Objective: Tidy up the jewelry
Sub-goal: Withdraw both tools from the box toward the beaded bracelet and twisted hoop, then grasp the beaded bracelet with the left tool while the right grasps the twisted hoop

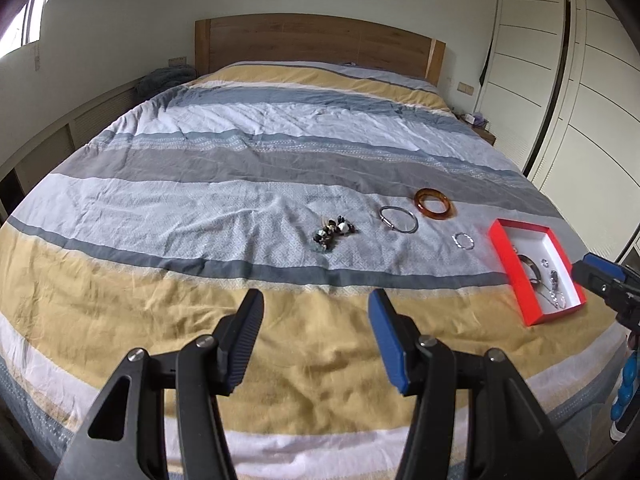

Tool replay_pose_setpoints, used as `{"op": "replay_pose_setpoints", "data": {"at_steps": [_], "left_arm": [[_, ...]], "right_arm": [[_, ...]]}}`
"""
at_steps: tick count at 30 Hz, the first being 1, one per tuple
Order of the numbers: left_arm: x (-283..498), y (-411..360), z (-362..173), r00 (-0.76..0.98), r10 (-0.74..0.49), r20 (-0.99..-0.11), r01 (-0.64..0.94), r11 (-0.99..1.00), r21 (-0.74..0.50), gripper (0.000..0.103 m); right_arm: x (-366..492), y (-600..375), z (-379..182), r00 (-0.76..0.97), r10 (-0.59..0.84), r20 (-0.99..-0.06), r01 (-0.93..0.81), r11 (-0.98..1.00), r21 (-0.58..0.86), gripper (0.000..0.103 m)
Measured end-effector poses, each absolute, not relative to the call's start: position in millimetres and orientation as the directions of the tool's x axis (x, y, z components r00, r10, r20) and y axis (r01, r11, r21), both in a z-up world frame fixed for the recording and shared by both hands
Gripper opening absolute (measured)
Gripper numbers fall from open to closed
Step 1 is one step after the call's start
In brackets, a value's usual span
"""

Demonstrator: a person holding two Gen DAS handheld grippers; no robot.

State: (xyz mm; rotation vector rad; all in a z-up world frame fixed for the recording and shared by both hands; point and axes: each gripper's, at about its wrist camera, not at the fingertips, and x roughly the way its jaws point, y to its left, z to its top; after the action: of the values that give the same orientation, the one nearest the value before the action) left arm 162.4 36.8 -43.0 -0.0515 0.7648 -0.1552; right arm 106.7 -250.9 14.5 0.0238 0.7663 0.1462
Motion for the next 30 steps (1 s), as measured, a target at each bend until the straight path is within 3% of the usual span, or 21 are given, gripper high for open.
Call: {"op": "replay_pose_setpoints", "data": {"at_steps": [13,30], "left_arm": [[290,-1,-125,0.678,-0.152,-0.719,0.17,0.984,-0.047,0.052],[359,-17,-176,0.617,-0.168,-0.769,0.191,0.98,-0.061,0.052]], "right_arm": [[233,-265,-109,0.637,0.082,-0.766,-0.033,0.996,0.079,0.061],[306,-287,-155,0.645,0.065,-0.762,0.046,0.991,0.123,0.06]]}}
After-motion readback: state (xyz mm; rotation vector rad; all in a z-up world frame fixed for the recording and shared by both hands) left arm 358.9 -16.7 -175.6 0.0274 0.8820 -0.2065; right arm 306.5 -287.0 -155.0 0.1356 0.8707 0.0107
